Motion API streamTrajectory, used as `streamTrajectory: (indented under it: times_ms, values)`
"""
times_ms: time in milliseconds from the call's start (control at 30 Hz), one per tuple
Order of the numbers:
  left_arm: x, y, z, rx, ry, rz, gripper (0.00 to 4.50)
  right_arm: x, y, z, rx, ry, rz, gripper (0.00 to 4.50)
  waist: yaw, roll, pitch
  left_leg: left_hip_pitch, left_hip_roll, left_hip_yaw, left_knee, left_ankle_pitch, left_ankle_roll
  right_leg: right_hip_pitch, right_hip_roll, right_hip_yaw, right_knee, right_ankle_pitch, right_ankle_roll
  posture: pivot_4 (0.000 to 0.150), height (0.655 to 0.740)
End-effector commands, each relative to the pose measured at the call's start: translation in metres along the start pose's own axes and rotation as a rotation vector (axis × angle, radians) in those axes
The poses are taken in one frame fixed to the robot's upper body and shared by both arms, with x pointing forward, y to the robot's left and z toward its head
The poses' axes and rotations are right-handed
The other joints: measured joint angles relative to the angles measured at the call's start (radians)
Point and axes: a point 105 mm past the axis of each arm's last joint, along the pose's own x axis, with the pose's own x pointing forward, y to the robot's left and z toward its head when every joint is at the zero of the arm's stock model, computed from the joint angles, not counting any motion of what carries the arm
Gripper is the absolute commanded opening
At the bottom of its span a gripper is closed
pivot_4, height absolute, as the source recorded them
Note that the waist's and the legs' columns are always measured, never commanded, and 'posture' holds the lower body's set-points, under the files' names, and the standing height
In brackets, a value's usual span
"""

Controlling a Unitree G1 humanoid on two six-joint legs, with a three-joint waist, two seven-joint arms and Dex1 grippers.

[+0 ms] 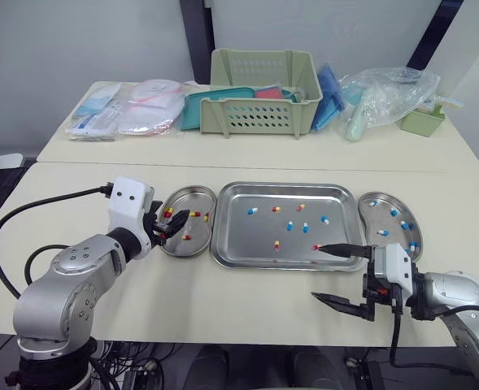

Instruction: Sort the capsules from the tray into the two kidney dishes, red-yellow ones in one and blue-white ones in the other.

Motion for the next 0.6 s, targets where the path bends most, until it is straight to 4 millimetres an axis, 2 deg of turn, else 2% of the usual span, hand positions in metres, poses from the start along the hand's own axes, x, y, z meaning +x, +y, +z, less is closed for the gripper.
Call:
streamTrajectory:
  times_ms: [33, 267, 400, 500, 600]
  values:
    - [-0.006, 0.006, 0.009, 0.006, -0.053, 0.026, 3.36, -0.005, -0.005, 0.007, -0.045, -0.002, -0.024, 4.5, 0.0, 0.0, 0.0, 0.0, 0.0, 0.0, 0.0, 0.0, 0.0, 0.0, 0.0, 0.0, 0.0, 0.0, 0.0, 0.15, 0.74]
    - [-0.011, 0.007, 0.001, -0.026, -0.091, 0.0, 3.36, -0.01, -0.005, 0.008, -0.045, 0.012, -0.043, 4.5, 0.0, 0.0, 0.0, 0.0, 0.0, 0.0, 0.0, 0.0, 0.0, 0.0, 0.0, 0.0, 0.0, 0.0, 0.0, 0.15, 0.74]
    - [-0.018, 0.011, -0.002, -0.006, -0.107, -0.022, 4.47, -0.019, -0.007, 0.011, -0.046, 0.025, -0.08, 4.5, 0.0, 0.0, 0.0, 0.0, 0.0, 0.0, 0.0, 0.0, 0.0, 0.0, 0.0, 0.0, 0.0, 0.0, 0.0, 0.15, 0.74]
    - [-0.029, 0.019, -0.004, -0.006, -0.122, -0.047, 4.47, -0.033, -0.011, 0.013, -0.039, 0.052, -0.125, 4.5, 0.001, 0.0, 0.0, 0.0, 0.0, 0.0, 0.0, 0.0, 0.0, 0.0, 0.0, 0.0, 0.0, 0.0, 0.0, 0.15, 0.74]
    - [-0.048, 0.034, -0.012, -0.007, -0.102, -0.085, 4.47, -0.056, -0.02, 0.015, -0.02, 0.094, -0.21, 4.5, -0.001, 0.0, 0.0, 0.0, 0.0, 0.001, -0.001, 0.0, 0.0, 0.0, 0.0, 0.001, 0.0, 0.0, 0.0, 0.15, 0.74]
